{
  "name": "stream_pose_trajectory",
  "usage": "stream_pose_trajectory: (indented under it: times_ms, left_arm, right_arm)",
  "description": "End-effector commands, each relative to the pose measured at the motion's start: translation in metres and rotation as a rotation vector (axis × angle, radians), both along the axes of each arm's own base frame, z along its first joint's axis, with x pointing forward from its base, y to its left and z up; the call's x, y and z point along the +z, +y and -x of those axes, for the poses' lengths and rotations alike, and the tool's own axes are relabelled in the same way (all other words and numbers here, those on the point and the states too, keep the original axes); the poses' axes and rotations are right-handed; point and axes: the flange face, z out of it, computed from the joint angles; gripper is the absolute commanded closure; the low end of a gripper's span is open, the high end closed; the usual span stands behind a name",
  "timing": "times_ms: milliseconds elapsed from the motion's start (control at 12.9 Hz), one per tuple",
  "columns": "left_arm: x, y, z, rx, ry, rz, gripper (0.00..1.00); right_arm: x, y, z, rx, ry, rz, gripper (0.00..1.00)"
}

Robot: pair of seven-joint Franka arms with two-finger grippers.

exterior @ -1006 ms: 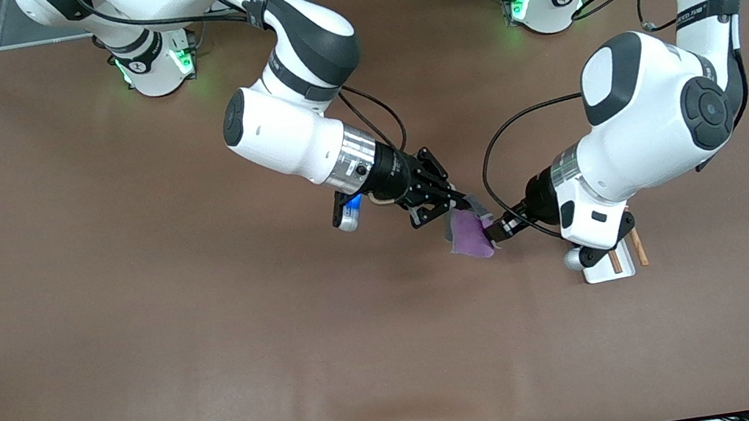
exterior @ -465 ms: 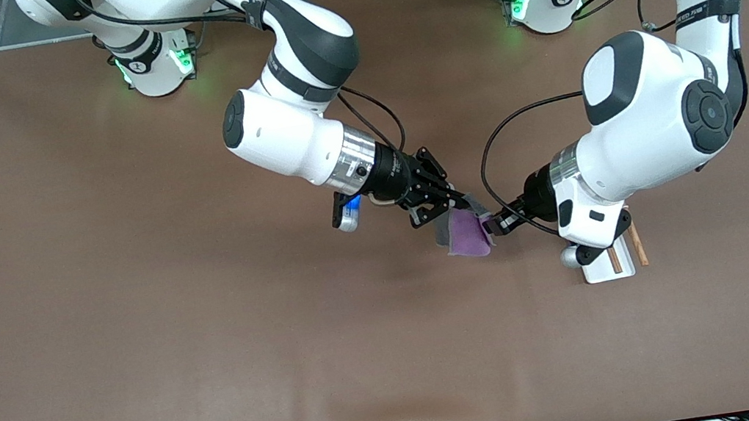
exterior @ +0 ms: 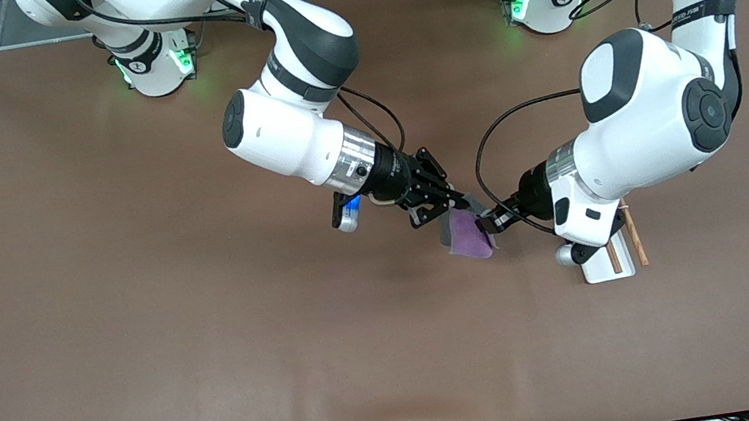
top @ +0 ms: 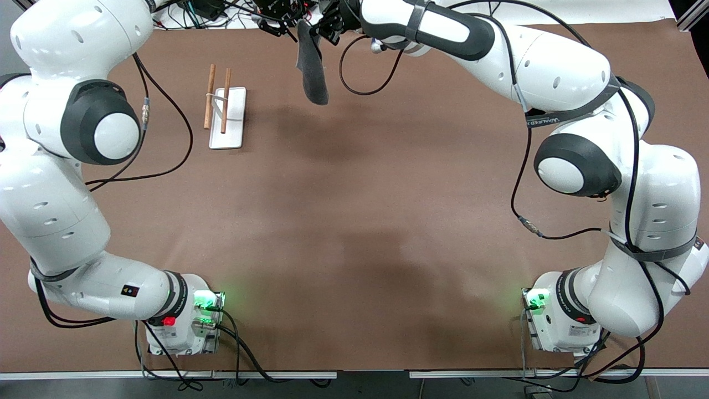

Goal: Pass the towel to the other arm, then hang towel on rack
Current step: 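Grasp the towel with the left gripper and open the right gripper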

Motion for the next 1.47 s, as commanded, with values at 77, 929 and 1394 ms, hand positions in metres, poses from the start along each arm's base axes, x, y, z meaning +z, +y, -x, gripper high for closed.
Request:
stream_pose_trajectory:
  times_ms: [77,929,1394]
  left_arm:
    - [0.007,0.0,0.003,0.01,0.028,0.01,0.84]
    - [0.027,0.029,-0.001,0.013,-0.013,-0.022,1.0]
    - [0.021,0.043,-0.002,-0.138,-0.091,-0.177,1.0]
  right_arm:
    - [0.004,0.001,-0.005,0.002,-0.006,0.0,1.0]
    - [0.004,-0.001,-0.005,0.024,0.02,0.009,0.46]
    - [0.008,-0.002,-0.003,0.043,0.026,0.016,0.26]
